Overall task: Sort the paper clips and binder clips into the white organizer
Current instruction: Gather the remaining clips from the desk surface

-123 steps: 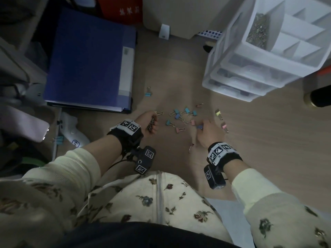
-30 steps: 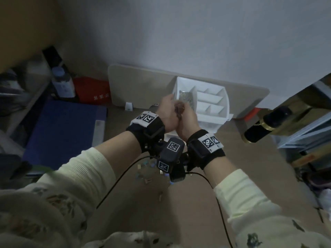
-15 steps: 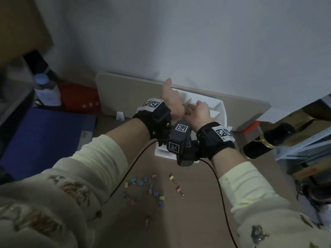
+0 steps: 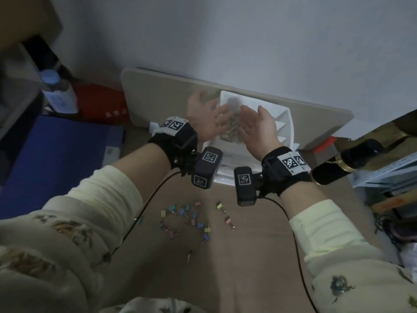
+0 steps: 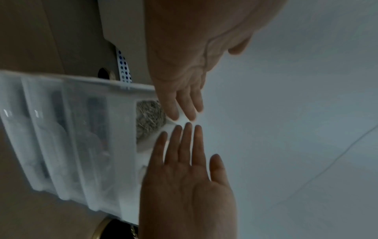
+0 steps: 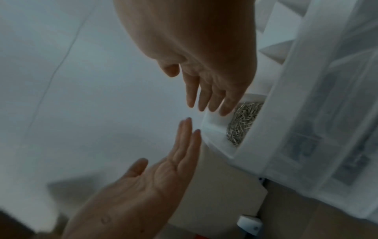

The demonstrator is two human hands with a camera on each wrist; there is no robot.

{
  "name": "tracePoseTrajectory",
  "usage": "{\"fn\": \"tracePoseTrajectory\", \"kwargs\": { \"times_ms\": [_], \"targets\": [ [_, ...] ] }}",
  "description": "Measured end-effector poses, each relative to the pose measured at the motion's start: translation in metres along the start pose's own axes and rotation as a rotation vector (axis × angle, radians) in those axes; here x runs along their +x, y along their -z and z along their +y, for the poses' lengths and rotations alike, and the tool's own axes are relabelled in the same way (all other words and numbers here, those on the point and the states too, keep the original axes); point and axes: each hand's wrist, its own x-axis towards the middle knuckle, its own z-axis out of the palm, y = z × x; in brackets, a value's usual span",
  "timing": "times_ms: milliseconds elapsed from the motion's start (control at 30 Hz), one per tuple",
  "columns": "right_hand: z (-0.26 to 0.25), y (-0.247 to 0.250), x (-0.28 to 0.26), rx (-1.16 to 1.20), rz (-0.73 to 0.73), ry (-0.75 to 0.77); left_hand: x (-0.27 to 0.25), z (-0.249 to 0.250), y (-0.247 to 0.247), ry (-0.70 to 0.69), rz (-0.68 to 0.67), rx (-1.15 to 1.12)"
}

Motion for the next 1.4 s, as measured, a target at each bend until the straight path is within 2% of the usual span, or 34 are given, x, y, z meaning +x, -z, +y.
{"fn": "tracePoseTrajectory", "kwargs": {
  "times_ms": [133,233,300,367,433,500,567,633,700,800,967,1200,1400],
  "targets": [
    [0.03,0.005,-0.032,-0.228,0.065,0.132,-0.023,-0.011,0.034,0.056,0.084,0.16],
    [0.07,0.014,-0.054,-0.329,0.044,0.133,-0.038,-0.029,0.071,0.105,0.23,0.26],
    [0.099,0.02,-0.066,-0.458,0.032,0.096,-0.045,-0.045,0.098,0.133,0.32,0.287],
    [0.13,0.026,-0.077,-0.684,-0.033,0.028,-0.052,-0.062,0.124,0.167,0.402,0.319],
    [0.162,0.034,-0.082,-0.905,-0.127,-0.106,-0.06,-0.078,0.148,0.205,0.469,0.343],
    [0.194,0.048,-0.08,-0.982,-0.179,-0.202,-0.07,-0.093,0.168,0.247,0.53,0.365],
    [0.22,0.062,-0.077,-1.124,-0.172,-0.249,-0.077,-0.106,0.187,0.281,0.583,0.362],
    [0.239,0.073,-0.073,-1.381,-0.143,-0.246,-0.084,-0.118,0.201,0.299,0.624,0.343],
    [0.249,0.08,-0.076,-1.508,-0.112,-0.242,-0.09,-0.128,0.212,0.318,0.649,0.342],
    [0.256,0.082,-0.082,-1.523,-0.073,-0.236,-0.093,-0.138,0.219,0.334,0.675,0.34],
    [0.269,0.078,-0.08,-1.415,-0.129,-0.22,-0.089,-0.145,0.222,0.385,0.654,0.344],
    [0.264,0.078,-0.073,-1.433,-0.158,-0.256,-0.08,-0.141,0.22,0.404,0.634,0.34],
    [0.259,0.068,-0.057,-1.519,-0.119,-0.098,-0.073,-0.133,0.225,0.399,0.648,0.302]
  ]
}}
